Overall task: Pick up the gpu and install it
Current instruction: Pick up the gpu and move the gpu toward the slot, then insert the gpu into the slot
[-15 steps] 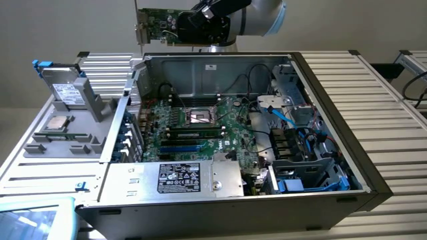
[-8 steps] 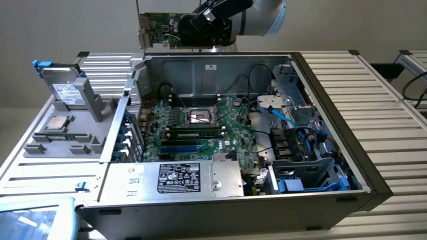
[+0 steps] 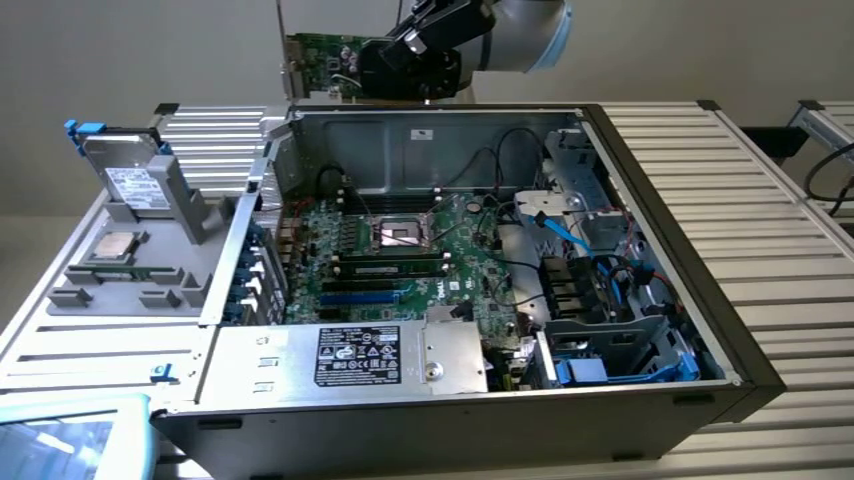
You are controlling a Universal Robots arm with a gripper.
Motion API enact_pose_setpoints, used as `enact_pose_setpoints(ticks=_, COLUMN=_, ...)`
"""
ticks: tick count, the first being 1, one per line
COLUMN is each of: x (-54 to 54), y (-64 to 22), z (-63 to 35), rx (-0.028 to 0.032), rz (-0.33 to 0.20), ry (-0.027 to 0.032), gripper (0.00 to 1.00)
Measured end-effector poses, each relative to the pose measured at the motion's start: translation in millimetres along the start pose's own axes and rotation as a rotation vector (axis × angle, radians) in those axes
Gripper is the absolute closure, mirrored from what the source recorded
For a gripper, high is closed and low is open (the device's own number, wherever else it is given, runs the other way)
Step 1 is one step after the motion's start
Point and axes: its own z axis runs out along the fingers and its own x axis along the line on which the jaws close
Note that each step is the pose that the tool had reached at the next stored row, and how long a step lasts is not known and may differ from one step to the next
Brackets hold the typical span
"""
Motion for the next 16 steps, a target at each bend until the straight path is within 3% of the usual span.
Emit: enact_pose_setpoints(ticks=16, x=0.8, y=-1.1, z=0.9, rx=0.0006, rz=0.001, ry=-0.0008, gripper=0.73)
